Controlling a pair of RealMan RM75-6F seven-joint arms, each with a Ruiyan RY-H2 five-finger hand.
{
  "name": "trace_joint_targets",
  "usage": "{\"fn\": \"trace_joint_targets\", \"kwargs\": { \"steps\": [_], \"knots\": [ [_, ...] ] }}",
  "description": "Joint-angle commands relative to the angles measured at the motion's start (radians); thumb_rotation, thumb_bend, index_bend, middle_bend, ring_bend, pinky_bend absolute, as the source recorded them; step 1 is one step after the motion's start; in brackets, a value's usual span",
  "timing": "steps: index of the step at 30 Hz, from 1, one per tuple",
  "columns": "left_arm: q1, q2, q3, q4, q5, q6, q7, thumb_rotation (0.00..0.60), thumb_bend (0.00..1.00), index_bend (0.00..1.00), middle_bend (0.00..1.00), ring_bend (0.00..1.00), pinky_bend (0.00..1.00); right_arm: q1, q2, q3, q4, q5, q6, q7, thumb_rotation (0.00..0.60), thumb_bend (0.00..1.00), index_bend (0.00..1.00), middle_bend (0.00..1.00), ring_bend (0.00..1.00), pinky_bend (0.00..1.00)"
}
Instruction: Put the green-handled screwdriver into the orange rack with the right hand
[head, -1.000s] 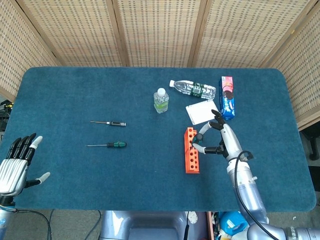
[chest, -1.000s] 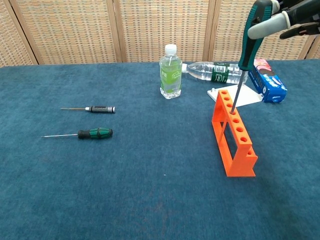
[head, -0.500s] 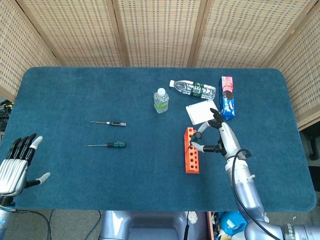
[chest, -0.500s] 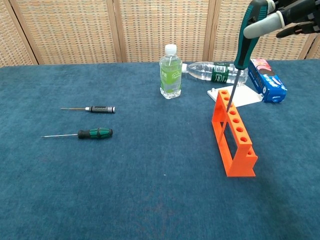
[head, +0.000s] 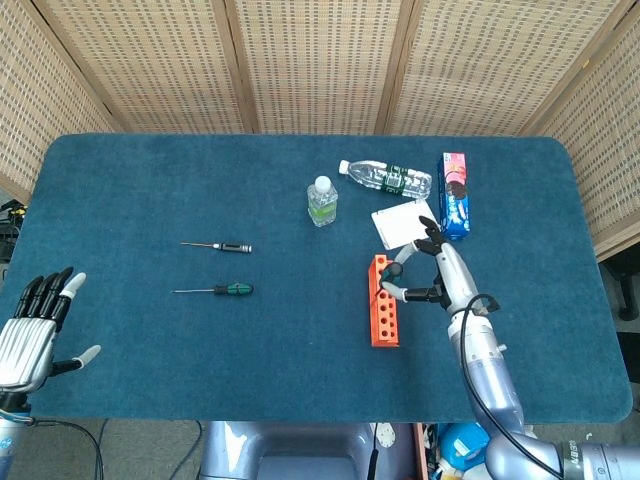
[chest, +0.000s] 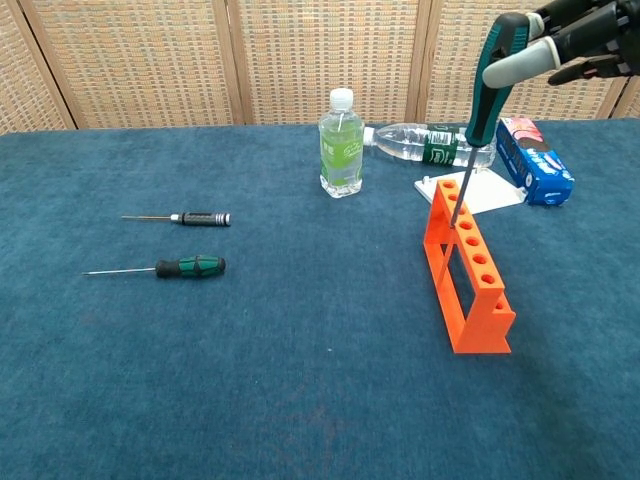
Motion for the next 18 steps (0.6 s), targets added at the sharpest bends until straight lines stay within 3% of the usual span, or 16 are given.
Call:
{"fn": "trace_joint_targets", "kwargs": {
  "steps": [1, 12, 18],
  "knots": [
    [-0.001, -0.001, 0.001, 0.000, 0.001, -0.001, 0.001, 0.600, 0.00, 0.00, 0.00, 0.00, 0.00, -0.002, -0.004, -0.005, 0.008, -0.001, -0.008, 0.005, 0.600, 0.19, 0.64, 0.00, 0.00, 0.00],
    [-0.001, -0.004, 0.002, 0.001, 0.000, -0.004, 0.005, 0.600, 0.00, 0.00, 0.00, 0.00, 0.00, -0.013, -0.023, -0.033, 0.044, -0.008, -0.044, 0.026, 0.600, 0.19, 0.64, 0.00, 0.00, 0.00],
    [-0.002, -0.005, 0.003, 0.002, 0.000, -0.006, 0.008, 0.600, 0.00, 0.00, 0.00, 0.00, 0.00, -0.013, -0.015, -0.021, 0.033, -0.020, -0.035, 0.028, 0.600, 0.19, 0.64, 0.00, 0.00, 0.00]
  ]
}}
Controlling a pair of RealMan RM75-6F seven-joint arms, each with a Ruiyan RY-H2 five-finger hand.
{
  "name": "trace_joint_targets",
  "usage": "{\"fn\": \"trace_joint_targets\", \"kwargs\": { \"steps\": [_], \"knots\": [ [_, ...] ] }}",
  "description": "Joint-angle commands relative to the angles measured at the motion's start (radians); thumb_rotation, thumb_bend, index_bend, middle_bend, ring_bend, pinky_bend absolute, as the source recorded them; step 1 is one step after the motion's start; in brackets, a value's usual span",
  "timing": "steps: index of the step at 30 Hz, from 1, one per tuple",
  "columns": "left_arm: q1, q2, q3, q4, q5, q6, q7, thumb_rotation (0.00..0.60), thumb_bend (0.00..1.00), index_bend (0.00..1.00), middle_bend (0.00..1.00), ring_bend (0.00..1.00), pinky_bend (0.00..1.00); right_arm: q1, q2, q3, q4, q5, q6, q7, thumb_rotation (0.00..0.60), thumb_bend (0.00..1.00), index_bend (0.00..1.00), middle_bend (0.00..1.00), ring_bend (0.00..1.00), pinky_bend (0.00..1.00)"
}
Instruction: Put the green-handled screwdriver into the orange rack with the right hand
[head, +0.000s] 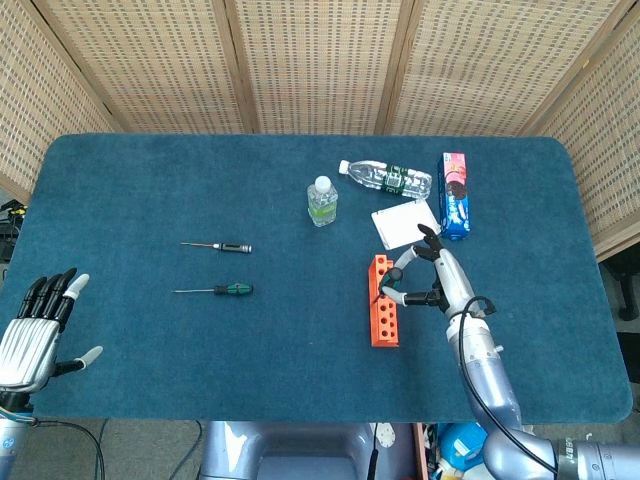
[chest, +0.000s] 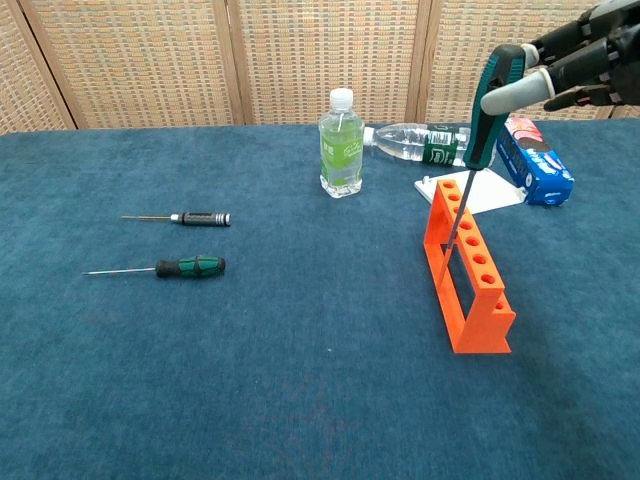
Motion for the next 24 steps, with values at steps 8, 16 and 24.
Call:
{"fn": "trace_joint_targets", "kwargs": {
  "steps": [8, 16, 24],
  "knots": [
    [0.001, 0.002, 0.000, -0.002, 0.001, 0.004, -0.002, 0.600, 0.00, 0.00, 0.00, 0.00, 0.00, 0.005, 0.020, 0.023, -0.037, 0.003, 0.030, -0.014, 0.600, 0.19, 0.64, 0.00, 0.00, 0.00],
    [0.002, 0.004, -0.001, -0.002, 0.002, 0.007, -0.007, 0.600, 0.00, 0.00, 0.00, 0.00, 0.00, 0.011, 0.036, 0.042, -0.061, 0.010, 0.050, -0.026, 0.600, 0.19, 0.64, 0.00, 0.00, 0.00],
    [0.002, 0.004, 0.000, -0.003, 0.005, 0.007, -0.007, 0.600, 0.00, 0.00, 0.00, 0.00, 0.00, 0.011, 0.055, 0.047, -0.068, 0.020, 0.058, -0.036, 0.600, 0.19, 0.64, 0.00, 0.00, 0.00]
  ]
}}
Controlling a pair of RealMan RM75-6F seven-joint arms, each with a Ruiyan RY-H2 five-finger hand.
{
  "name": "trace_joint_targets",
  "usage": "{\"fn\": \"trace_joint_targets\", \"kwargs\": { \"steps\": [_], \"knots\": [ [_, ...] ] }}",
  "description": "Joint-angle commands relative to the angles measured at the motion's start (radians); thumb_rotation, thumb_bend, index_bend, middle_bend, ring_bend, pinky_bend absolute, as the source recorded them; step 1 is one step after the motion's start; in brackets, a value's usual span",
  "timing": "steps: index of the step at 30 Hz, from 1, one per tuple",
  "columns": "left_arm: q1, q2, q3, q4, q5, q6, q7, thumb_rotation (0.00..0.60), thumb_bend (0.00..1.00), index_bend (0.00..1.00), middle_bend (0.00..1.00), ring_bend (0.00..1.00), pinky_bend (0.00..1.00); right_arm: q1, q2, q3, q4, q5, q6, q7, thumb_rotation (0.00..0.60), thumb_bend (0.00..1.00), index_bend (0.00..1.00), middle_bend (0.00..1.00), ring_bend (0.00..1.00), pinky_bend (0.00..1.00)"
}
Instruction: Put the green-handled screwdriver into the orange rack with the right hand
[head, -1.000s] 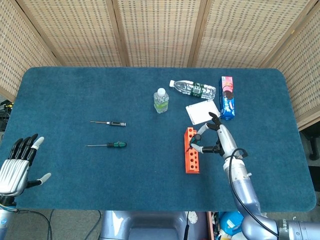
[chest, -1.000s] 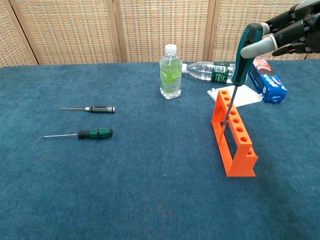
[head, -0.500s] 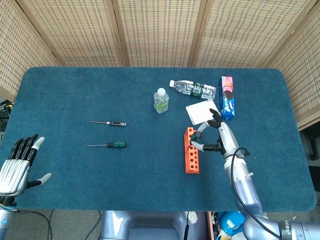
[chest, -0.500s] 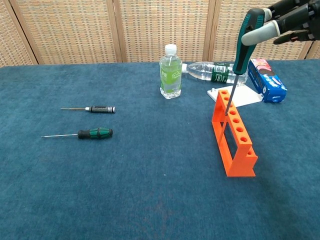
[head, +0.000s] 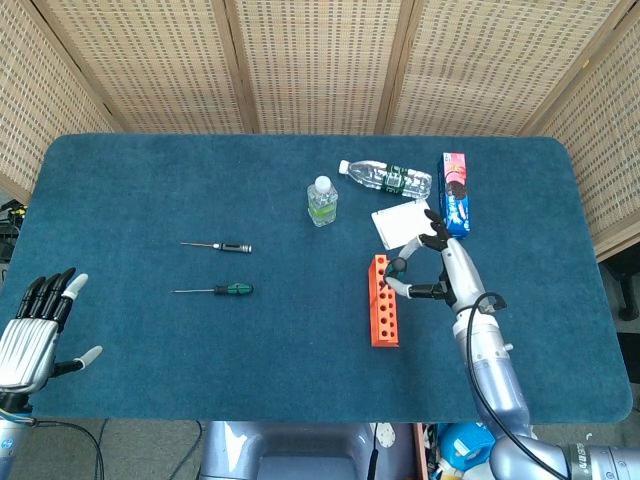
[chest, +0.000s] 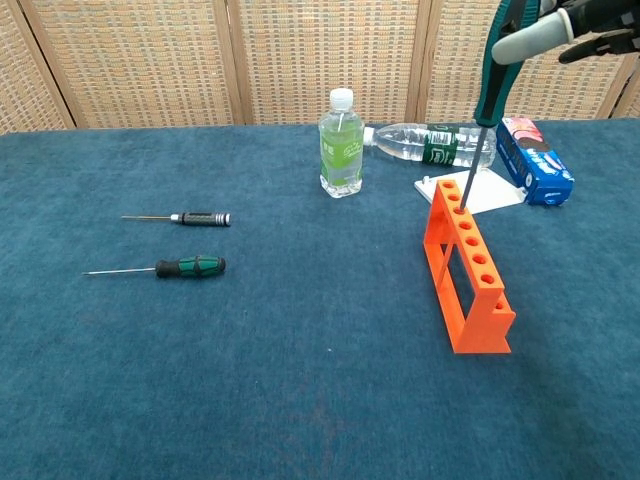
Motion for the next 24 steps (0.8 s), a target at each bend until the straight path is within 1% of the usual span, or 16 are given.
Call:
{"fn": "trace_joint_targets", "kwargs": {
  "steps": [1, 19, 24],
  "knots": [
    [-0.001, 0.000, 0.000, 0.000, 0.000, -0.001, 0.000, 0.600, 0.00, 0.00, 0.00, 0.00, 0.00, -0.001, 0.003, 0.000, 0.001, 0.005, -0.003, 0.001, 0.600, 0.19, 0.64, 0.00, 0.00, 0.00],
    [-0.002, -0.003, 0.003, 0.001, -0.001, -0.008, 0.002, 0.600, 0.00, 0.00, 0.00, 0.00, 0.00, -0.009, -0.011, -0.034, 0.053, 0.008, -0.050, 0.020, 0.600, 0.19, 0.64, 0.00, 0.00, 0.00],
    [-0.004, -0.003, 0.003, 0.002, -0.003, -0.011, 0.001, 0.600, 0.00, 0.00, 0.00, 0.00, 0.00, -0.006, -0.015, -0.033, 0.048, -0.001, -0.041, 0.019, 0.600, 0.19, 0.64, 0.00, 0.00, 0.00]
  ]
}}
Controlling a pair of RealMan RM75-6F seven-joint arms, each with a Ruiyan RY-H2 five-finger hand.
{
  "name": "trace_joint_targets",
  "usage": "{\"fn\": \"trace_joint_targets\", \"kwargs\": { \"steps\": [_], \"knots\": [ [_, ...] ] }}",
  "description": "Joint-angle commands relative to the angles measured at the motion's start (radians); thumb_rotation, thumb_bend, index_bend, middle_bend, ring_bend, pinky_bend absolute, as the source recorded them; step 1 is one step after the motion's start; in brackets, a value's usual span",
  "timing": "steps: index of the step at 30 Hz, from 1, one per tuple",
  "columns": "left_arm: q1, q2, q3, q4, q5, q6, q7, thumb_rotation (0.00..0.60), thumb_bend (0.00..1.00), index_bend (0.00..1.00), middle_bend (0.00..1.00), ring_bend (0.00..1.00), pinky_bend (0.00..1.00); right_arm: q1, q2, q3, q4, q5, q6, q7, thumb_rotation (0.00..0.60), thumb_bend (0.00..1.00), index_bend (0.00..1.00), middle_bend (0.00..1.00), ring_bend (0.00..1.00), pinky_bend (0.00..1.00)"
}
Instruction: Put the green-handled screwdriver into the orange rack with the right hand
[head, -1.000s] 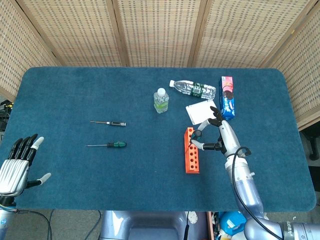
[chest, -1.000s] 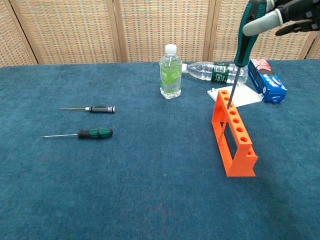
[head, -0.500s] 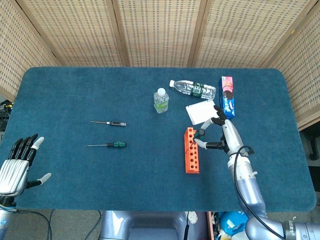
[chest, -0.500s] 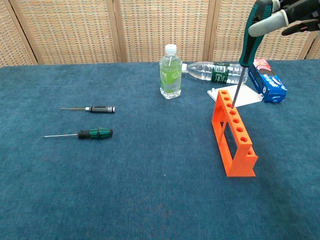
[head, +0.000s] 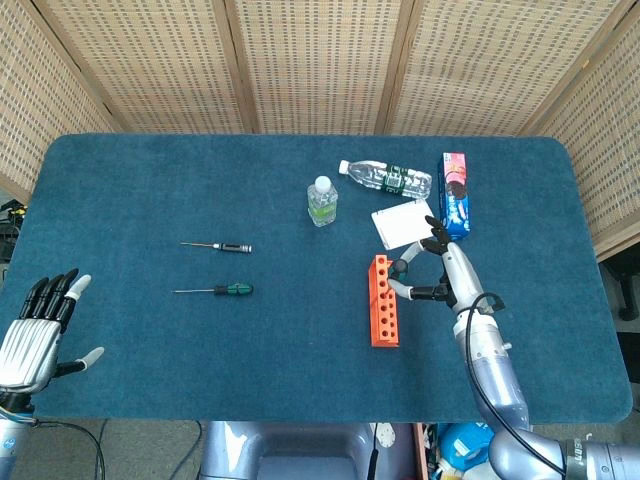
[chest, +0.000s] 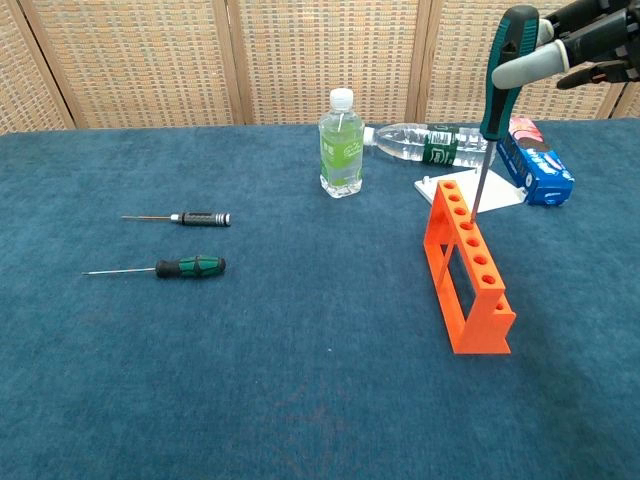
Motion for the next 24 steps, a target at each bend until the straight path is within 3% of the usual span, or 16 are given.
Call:
{"fn": "trace_joint_targets", "kwargs": {
  "steps": [1, 24],
  "knots": [
    [0.000, 0.000, 0.000, 0.000, 0.000, 0.001, 0.000, 0.600, 0.00, 0.00, 0.00, 0.00, 0.00, 0.003, -0.001, 0.001, -0.006, -0.005, 0.009, -0.005, 0.600, 0.19, 0.64, 0.00, 0.00, 0.00],
    [0.003, 0.000, 0.001, 0.001, 0.004, 0.007, 0.000, 0.600, 0.00, 0.00, 0.00, 0.00, 0.00, 0.007, -0.036, -0.015, -0.012, -0.013, 0.032, -0.015, 0.600, 0.19, 0.64, 0.00, 0.00, 0.00]
  ]
}}
